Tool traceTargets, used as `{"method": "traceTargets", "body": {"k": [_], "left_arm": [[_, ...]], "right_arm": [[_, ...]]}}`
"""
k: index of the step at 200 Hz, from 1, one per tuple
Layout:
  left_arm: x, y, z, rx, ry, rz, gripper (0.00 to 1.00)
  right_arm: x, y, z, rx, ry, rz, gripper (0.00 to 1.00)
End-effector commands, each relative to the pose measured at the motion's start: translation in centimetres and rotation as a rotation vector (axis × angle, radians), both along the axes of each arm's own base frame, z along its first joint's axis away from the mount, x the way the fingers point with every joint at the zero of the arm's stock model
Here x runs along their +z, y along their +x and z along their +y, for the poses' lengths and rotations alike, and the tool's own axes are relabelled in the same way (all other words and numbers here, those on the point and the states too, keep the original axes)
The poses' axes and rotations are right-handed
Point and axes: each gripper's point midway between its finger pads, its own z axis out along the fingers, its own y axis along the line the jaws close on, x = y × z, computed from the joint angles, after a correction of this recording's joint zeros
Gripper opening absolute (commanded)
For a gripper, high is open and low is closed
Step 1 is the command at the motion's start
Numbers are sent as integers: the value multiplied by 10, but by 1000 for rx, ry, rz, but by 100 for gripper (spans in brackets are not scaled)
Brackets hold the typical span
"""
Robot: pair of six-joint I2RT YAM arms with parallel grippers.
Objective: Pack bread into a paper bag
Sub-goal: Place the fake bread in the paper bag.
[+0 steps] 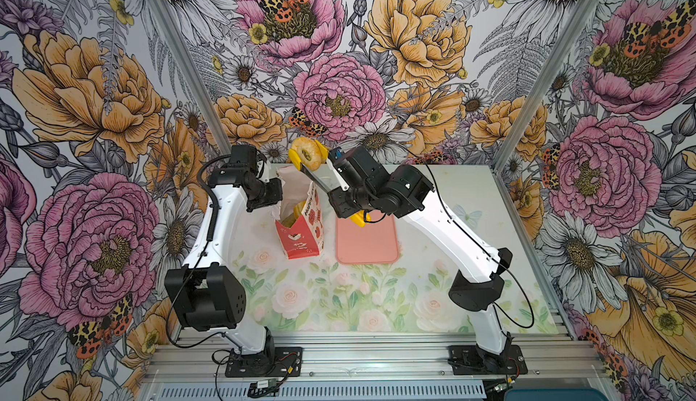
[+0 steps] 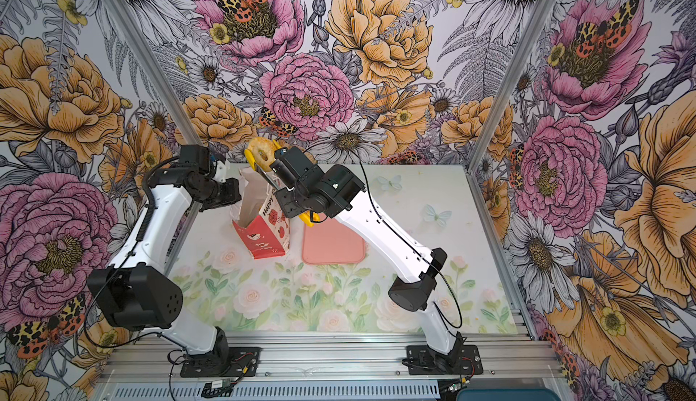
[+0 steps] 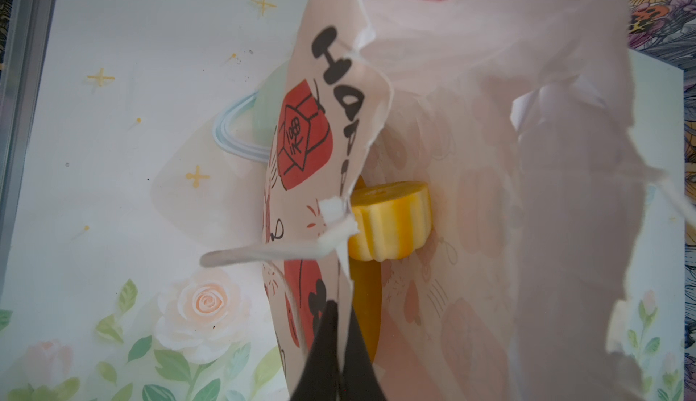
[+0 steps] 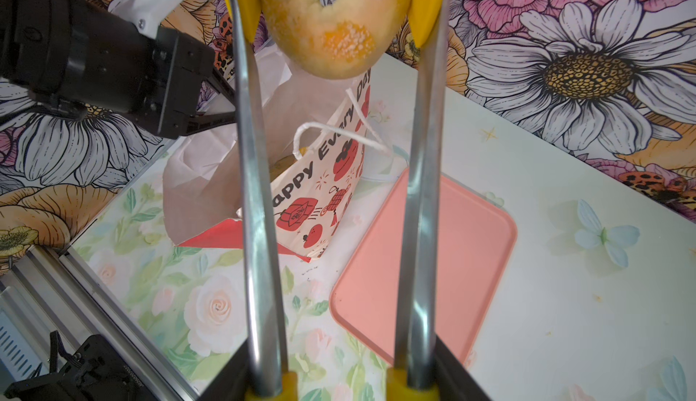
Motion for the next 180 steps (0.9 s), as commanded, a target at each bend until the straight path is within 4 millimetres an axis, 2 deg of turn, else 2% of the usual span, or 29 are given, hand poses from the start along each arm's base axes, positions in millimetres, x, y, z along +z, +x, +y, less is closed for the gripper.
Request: {"method": "traceTargets", "body": {"k": [1, 86, 113, 158, 180], "left_arm": [[14, 3, -4, -18, 7, -49, 0], [26, -6, 0, 0, 28, -81, 0], [26, -9, 0, 5, 27, -81, 0], [25, -11, 1, 8, 30, -79, 0], [23, -12, 1, 8, 31, -73, 0]], "right_arm": [[18, 2, 14, 26, 73, -45, 62], [-1, -17, 34, 100, 62, 19, 65], [-4, -18, 35, 104, 56, 24, 66], [-6, -18, 33, 94, 47, 25, 74], [-5, -17, 32, 86, 44, 17, 73]]}}
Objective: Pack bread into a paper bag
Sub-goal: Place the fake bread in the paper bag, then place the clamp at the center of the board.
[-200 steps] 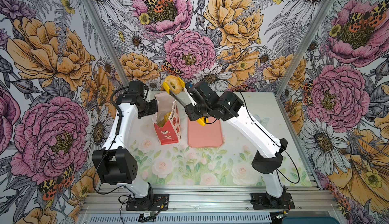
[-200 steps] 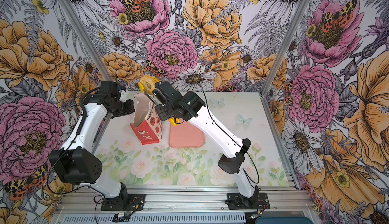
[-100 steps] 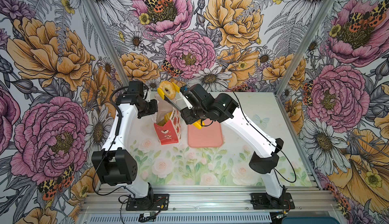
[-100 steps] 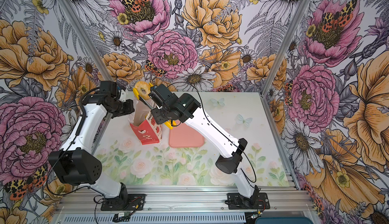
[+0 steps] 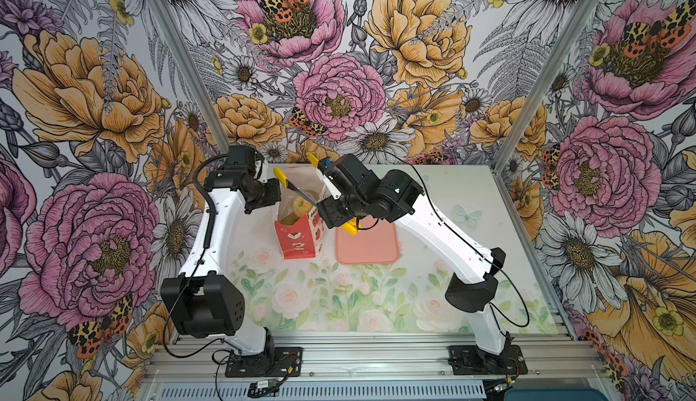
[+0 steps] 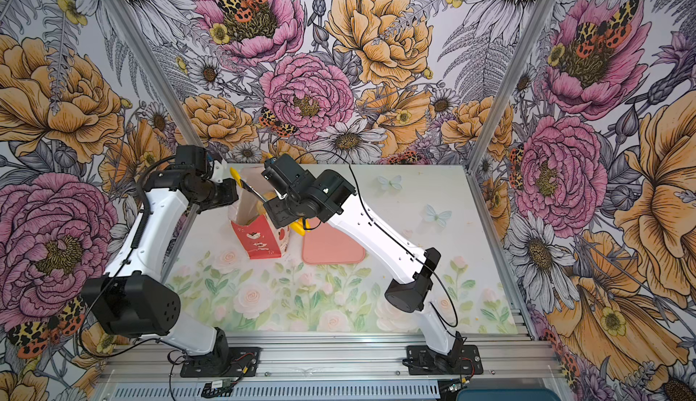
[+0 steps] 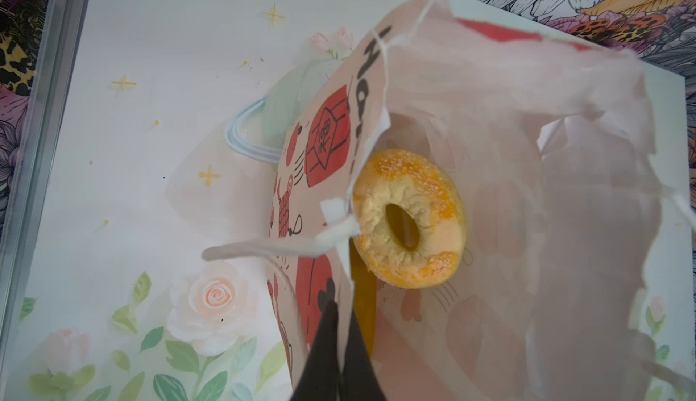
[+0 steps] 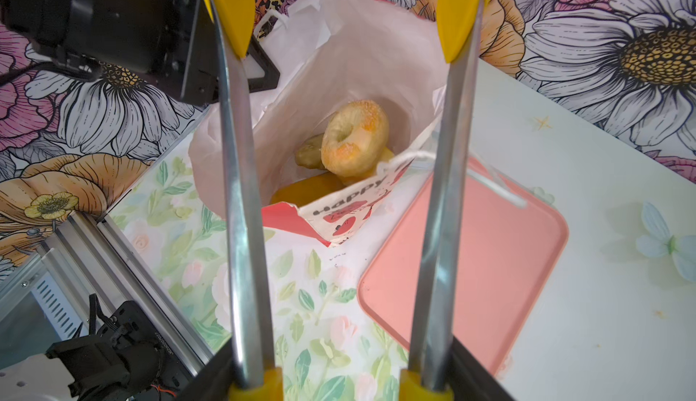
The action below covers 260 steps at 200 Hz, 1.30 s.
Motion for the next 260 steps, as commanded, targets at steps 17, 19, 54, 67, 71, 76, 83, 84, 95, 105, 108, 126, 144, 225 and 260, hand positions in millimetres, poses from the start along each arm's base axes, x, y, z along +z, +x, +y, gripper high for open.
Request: {"method": "traceTargets", "body": {"k": [17, 19, 54, 67, 71, 76, 83, 84, 95, 105, 108, 126, 144, 225, 260], "left_arm": [[11, -5, -2, -7, 12, -42, 0], [11, -5, -2, -7, 11, -42, 0], [7, -7, -2, -9, 9, -32, 0], [6, -7, -2, -9, 7, -30, 0], [7, -7, -2, -10, 8, -31, 0], [6, -7, -2, -10, 7, -30, 0], [7, -7, -2, -11, 7, -33, 0], [7, -7, -2, -11, 7, -33, 0], [8, -7, -2, -10, 7, -33, 0], [8, -7, -2, -14, 6, -35, 0], [7, -6, -2, -12, 7, -33, 0], [6, -6, -1, -13, 5, -31, 0], [6, -6, -1, -15, 3, -31, 0], [4, 0, -2, -8, -23, -19, 0], [4, 3, -2, -8, -20, -21, 0]], "right_arm": [[12, 7, 6, -12, 35, -55, 72], [13, 7, 5, -14, 36, -59, 72], [26, 22, -7, -92, 30, -128, 72], [34, 34, -18, -154, 29, -168, 72], [38, 39, -22, -171, 34, -181, 72], [42, 44, -27, -195, 39, -195, 72], [48, 52, -37, -242, 43, -216, 73], [48, 54, -39, -249, 42, -219, 73], [56, 68, -58, -314, 52, -236, 73], [62, 80, -77, -371, 55, -249, 73], [63, 83, -82, -385, 53, -252, 73], [77, 97, -111, -451, 54, -287, 73], [85, 114, -149, -534, 43, -305, 73], [-42, 142, -294, -913, -101, 22, 73], [-129, 135, -310, -968, -105, 187, 72]]}}
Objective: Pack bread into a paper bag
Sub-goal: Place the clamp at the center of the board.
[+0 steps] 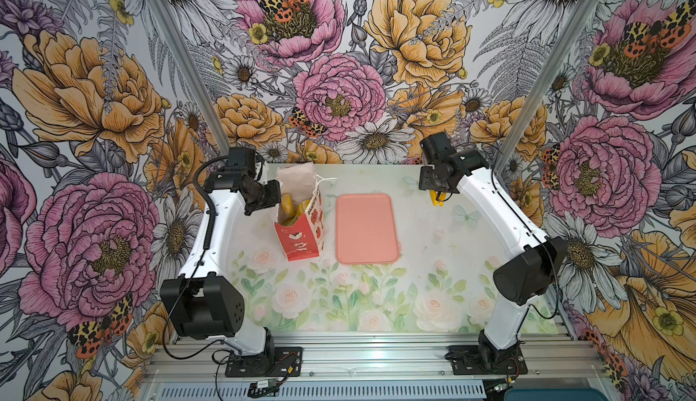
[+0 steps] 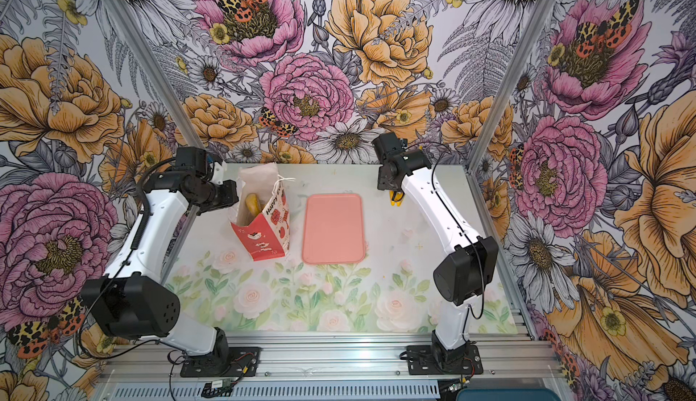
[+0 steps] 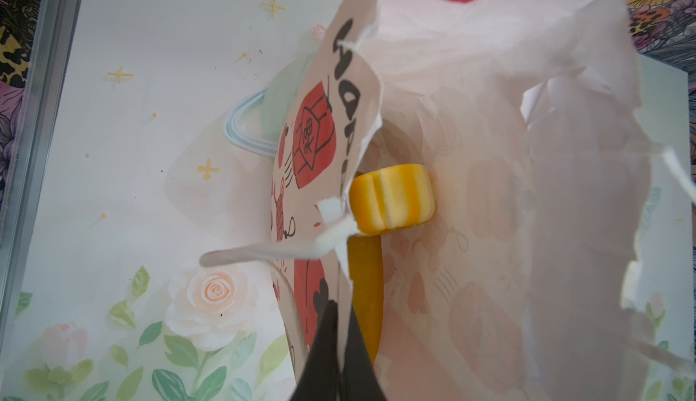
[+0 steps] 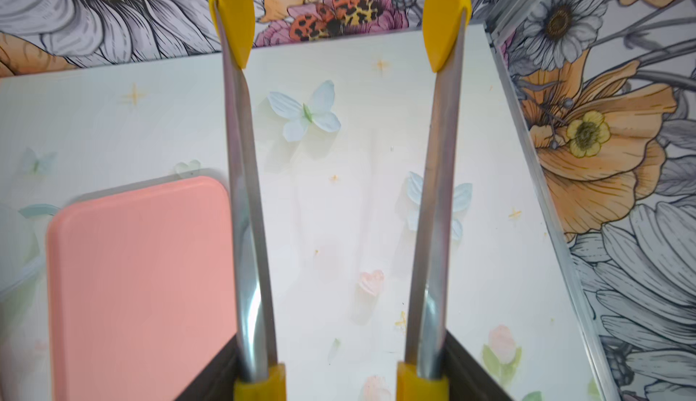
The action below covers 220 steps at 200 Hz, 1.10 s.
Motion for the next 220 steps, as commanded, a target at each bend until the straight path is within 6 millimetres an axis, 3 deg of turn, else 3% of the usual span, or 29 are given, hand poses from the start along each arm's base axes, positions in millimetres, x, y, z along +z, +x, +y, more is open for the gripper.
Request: {"method": "traceTargets", "body": {"k": [1, 36, 58, 116, 165, 203, 220], "left_arm": [[8, 7, -2, -7, -16, -32, 0], [7, 10, -2, -9, -19, -28, 0], [6, 11, -2, -12, -17, -27, 0], [0, 19, -4, -16, -22, -15, 0], [11, 32, -7, -14, -30, -43, 0], [9, 39, -10, -21, -34, -40, 0], [7, 44, -12, -23, -34, -45, 0]], "right_arm": [[-30, 3, 4, -54, 108, -5, 72], [-114, -12, 6, -81, 146, 140, 72], [-143, -19, 4, -106, 145, 181, 72], [-170, -9, 5, -105, 123, 211, 72], [-192, -6, 6, -98, 106, 258, 77], [-199, -9, 4, -109, 97, 273, 99], [-197, -10, 3, -112, 96, 269, 99]]}}
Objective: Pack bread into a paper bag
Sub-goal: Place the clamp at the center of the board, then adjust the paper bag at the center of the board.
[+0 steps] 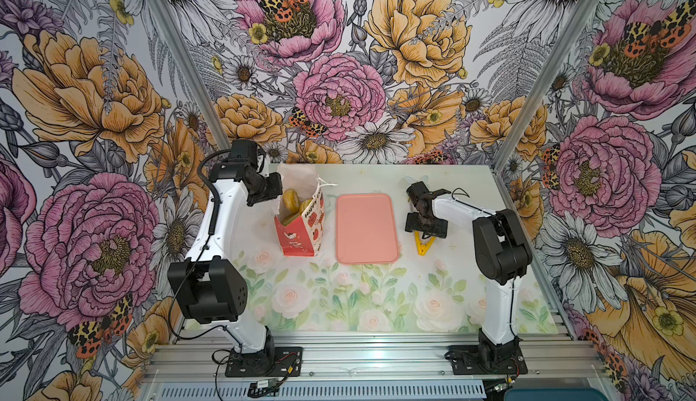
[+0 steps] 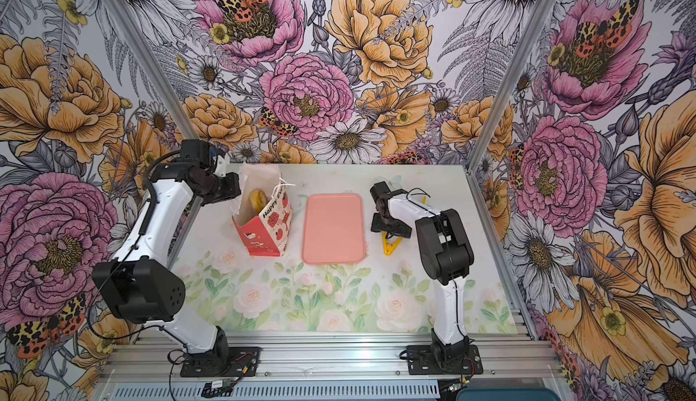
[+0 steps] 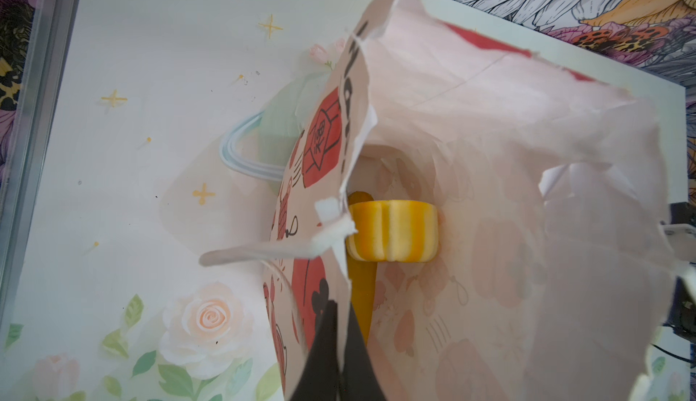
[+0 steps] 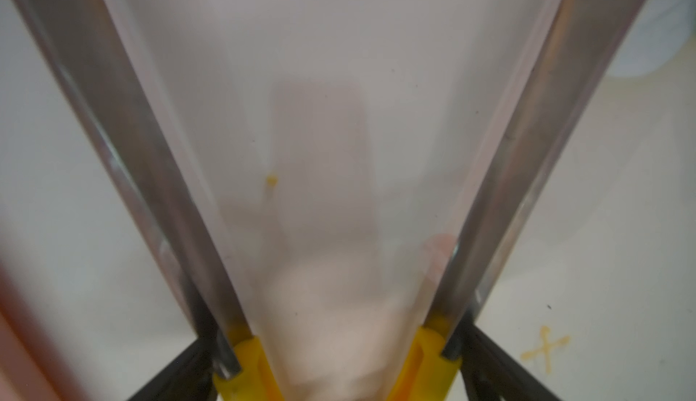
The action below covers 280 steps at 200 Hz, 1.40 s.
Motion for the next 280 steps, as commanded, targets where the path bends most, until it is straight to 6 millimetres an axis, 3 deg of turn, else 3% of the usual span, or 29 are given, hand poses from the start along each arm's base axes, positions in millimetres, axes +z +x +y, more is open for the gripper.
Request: {"method": "traceTargets", "body": {"k": [1, 54, 100, 135, 148, 187, 231, 280], "left_arm": [[7, 14, -11, -25, -27, -44, 0], [3, 34, -15, -19, -55, -64, 0], [16, 55, -15, -19, -61, -107, 0], [14, 59, -12, -21, -69, -104, 0], [13, 57, -10, -21, -63, -102, 14], [9, 54, -10, -40, -61, -94, 43], [21, 50, -11, -57, -43, -126, 57], [65, 40, -14, -77, -28, -241, 61]], "right_arm": [[7, 11, 0, -18, 5, -42, 99], [16, 6, -5, -28, -4, -58, 99], [21, 7, -5, -32, -1, -71, 99], [21, 10, -3, -30, 7, -74, 99], [22, 11, -2, -30, 11, -75, 100], [20, 12, 0, -27, 17, -71, 100], [16, 13, 2, -21, 21, -61, 99], [9, 12, 3, -22, 15, -43, 99]]}}
